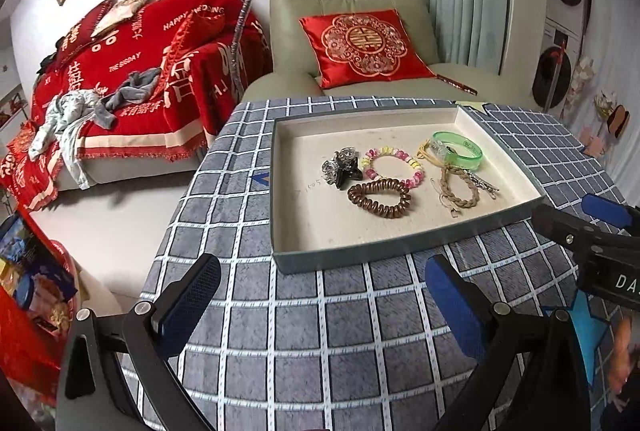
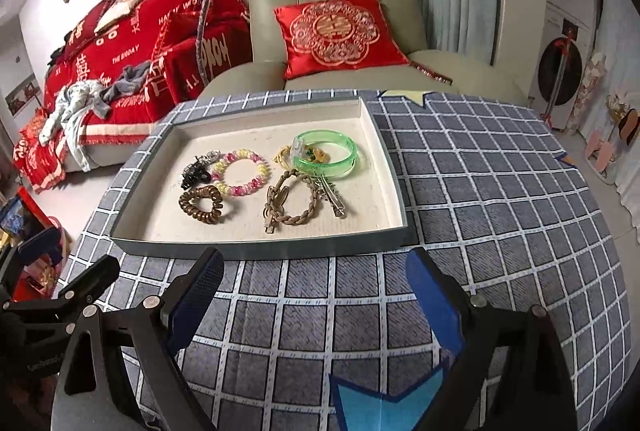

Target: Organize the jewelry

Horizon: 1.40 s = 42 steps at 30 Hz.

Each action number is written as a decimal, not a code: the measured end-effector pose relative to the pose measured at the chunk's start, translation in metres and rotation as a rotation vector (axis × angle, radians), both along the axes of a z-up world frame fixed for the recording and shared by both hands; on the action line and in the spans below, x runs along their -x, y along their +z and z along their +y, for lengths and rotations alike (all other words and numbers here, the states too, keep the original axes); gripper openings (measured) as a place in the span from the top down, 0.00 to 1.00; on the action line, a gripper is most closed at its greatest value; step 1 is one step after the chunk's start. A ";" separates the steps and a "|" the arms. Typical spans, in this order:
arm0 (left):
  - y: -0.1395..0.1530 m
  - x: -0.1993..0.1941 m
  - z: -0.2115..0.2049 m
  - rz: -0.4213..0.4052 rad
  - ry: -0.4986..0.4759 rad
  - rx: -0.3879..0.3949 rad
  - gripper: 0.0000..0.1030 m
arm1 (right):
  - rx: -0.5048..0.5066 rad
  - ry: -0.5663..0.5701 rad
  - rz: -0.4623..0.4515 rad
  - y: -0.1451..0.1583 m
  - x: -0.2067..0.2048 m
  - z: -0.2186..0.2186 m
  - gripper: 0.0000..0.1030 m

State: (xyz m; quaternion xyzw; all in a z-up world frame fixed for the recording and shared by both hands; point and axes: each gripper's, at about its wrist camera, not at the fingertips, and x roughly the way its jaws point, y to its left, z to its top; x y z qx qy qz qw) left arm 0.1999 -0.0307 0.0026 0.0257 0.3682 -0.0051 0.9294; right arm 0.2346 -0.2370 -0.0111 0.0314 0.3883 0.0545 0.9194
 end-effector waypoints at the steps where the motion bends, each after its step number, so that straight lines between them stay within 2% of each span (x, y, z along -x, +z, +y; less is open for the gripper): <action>1: 0.000 0.004 0.000 -0.005 0.004 0.000 0.00 | 0.002 -0.003 -0.011 0.002 0.004 0.000 0.09; 8: 0.001 0.026 0.004 -0.031 0.038 0.011 0.00 | 0.046 -0.010 -0.094 0.017 0.032 0.006 0.09; 14: 0.006 0.037 0.004 -0.062 0.057 0.008 0.00 | 0.069 -0.004 -0.120 0.022 0.047 0.011 0.09; 20: 0.008 0.043 0.000 -0.075 0.057 -0.003 0.00 | 0.096 -0.006 -0.126 0.021 0.052 0.013 0.09; 42: 0.009 0.046 -0.001 -0.076 0.055 -0.004 0.00 | 0.096 -0.005 -0.123 0.022 0.055 0.014 0.09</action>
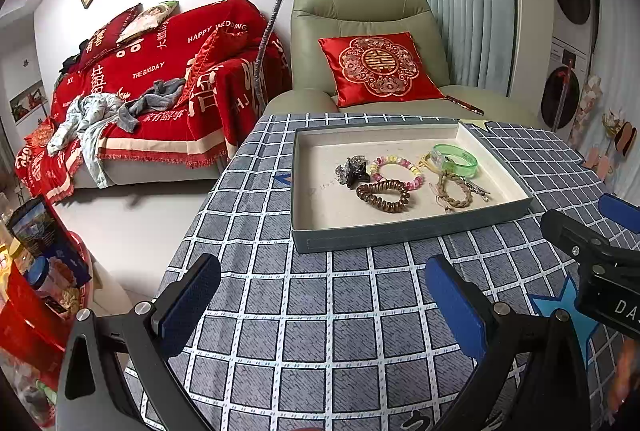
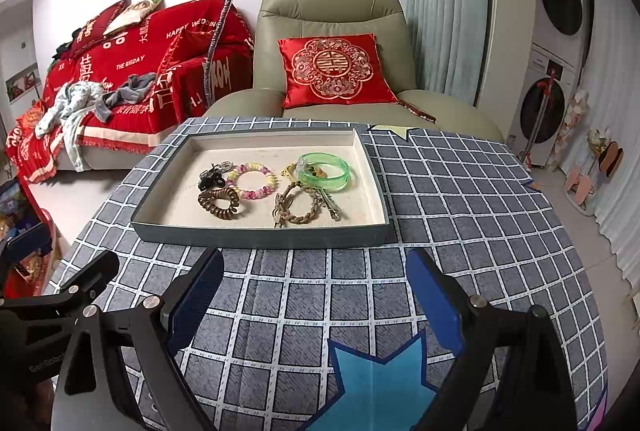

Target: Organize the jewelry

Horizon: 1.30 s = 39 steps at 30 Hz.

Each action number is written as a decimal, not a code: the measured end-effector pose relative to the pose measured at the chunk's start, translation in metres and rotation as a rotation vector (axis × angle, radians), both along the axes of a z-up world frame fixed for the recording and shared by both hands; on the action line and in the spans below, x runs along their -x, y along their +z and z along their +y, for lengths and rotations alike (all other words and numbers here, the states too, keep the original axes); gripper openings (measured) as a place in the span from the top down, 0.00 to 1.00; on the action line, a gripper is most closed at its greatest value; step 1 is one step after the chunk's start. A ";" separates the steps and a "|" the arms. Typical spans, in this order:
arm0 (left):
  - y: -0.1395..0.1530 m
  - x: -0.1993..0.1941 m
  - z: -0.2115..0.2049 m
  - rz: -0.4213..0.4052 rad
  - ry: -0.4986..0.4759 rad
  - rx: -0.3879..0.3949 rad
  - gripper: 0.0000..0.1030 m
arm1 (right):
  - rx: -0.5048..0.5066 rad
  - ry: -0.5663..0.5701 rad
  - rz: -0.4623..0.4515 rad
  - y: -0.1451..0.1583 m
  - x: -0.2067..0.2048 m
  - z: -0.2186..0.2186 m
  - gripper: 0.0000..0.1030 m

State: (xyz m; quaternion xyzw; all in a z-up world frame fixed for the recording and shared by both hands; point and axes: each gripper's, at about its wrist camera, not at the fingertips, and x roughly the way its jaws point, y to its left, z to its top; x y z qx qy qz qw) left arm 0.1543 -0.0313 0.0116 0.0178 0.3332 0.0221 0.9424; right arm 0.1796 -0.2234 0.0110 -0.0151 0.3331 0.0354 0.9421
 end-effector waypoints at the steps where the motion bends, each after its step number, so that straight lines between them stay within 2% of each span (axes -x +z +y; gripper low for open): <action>1: 0.000 0.000 0.000 0.001 0.000 0.000 0.00 | -0.001 0.000 0.000 0.000 0.001 0.000 0.09; 39: -0.002 -0.001 -0.001 0.015 0.000 0.013 0.00 | -0.001 0.007 -0.003 0.007 0.007 0.008 0.09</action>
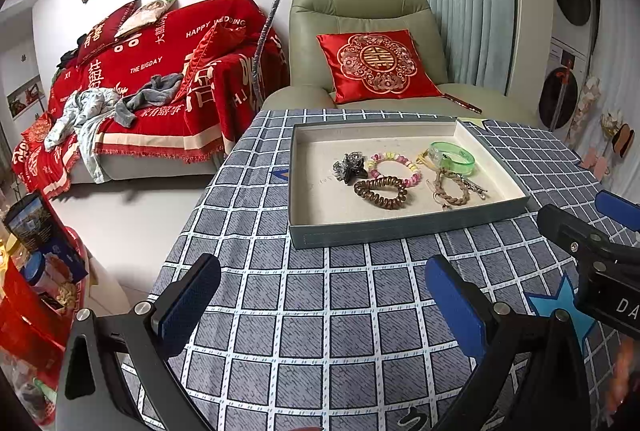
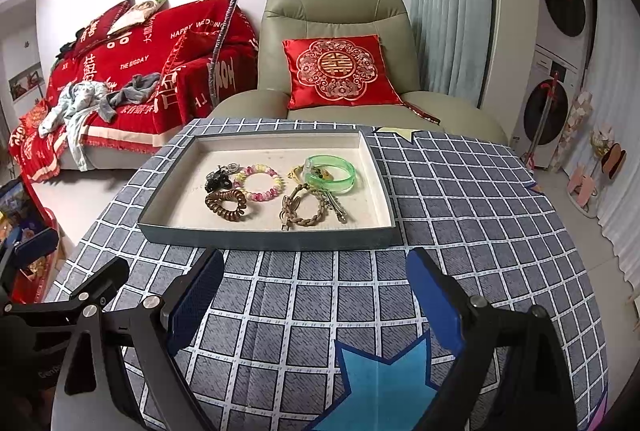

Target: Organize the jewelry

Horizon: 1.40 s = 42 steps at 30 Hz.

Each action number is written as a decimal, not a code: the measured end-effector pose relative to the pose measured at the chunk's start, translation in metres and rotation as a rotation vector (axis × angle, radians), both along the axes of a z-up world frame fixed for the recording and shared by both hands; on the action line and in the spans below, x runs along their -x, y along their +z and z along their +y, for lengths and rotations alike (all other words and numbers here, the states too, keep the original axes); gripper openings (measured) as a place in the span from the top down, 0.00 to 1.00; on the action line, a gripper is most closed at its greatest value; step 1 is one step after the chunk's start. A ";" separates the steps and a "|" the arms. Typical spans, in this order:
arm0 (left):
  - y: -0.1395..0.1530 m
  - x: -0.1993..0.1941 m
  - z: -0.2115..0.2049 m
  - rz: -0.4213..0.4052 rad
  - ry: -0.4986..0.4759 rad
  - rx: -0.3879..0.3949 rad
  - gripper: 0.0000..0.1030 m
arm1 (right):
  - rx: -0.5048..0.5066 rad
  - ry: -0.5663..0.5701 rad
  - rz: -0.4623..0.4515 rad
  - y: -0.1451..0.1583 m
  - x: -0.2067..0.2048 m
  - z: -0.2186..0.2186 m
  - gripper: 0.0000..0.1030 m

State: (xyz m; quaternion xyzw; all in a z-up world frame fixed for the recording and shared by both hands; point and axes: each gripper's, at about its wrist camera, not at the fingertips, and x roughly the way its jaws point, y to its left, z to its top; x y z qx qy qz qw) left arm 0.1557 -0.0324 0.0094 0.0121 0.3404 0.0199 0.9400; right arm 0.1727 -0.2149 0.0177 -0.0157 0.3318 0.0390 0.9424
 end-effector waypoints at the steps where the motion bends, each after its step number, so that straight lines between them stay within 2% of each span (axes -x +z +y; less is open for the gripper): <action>1: 0.000 0.000 0.000 0.000 -0.002 0.001 0.00 | -0.001 0.000 0.000 0.000 0.000 0.000 0.09; 42: 0.007 0.002 -0.001 -0.007 0.001 -0.006 0.00 | -0.001 0.001 -0.010 0.009 -0.001 0.002 0.09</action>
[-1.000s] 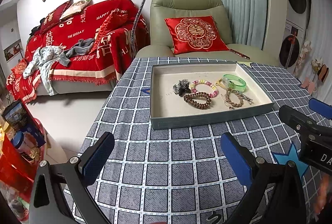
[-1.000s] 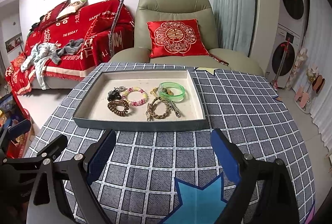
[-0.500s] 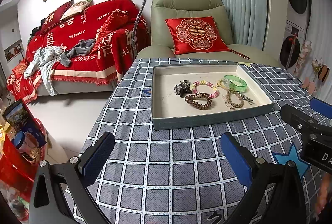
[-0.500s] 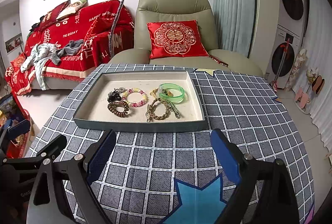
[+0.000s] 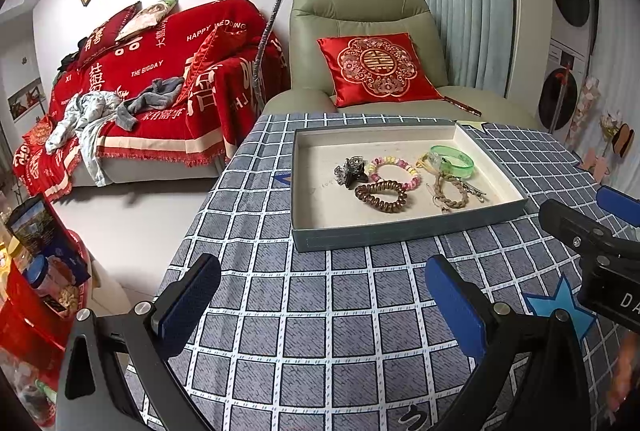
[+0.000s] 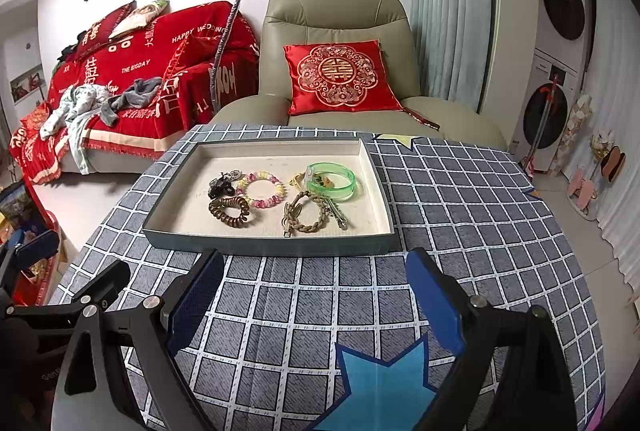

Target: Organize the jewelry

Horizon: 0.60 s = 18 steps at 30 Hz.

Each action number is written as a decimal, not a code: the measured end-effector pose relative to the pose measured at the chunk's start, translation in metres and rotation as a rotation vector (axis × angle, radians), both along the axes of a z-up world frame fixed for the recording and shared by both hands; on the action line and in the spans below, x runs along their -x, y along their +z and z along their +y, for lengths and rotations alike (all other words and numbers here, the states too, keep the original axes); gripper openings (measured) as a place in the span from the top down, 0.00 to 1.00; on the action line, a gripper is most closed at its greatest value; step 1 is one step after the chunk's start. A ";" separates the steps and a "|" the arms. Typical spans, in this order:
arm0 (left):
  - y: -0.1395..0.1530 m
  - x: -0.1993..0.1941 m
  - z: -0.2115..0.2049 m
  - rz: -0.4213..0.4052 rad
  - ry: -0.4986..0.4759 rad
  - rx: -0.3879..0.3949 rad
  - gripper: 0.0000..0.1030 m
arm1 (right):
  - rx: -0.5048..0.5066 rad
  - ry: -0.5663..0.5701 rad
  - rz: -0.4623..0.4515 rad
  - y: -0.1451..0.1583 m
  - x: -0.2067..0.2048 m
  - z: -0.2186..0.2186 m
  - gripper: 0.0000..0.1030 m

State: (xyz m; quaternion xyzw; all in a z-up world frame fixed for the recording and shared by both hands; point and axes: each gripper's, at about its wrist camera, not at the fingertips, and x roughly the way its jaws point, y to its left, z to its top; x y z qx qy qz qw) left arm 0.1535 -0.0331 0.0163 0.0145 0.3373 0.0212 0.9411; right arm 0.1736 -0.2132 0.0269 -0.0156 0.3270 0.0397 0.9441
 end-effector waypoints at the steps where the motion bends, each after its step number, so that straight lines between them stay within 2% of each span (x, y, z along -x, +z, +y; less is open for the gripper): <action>1: 0.000 0.000 0.000 0.000 0.000 0.001 0.00 | 0.000 0.000 0.000 0.000 0.000 0.000 0.09; 18: 0.000 0.001 0.002 0.002 0.000 0.007 0.00 | -0.006 -0.003 0.005 0.003 0.000 0.000 0.09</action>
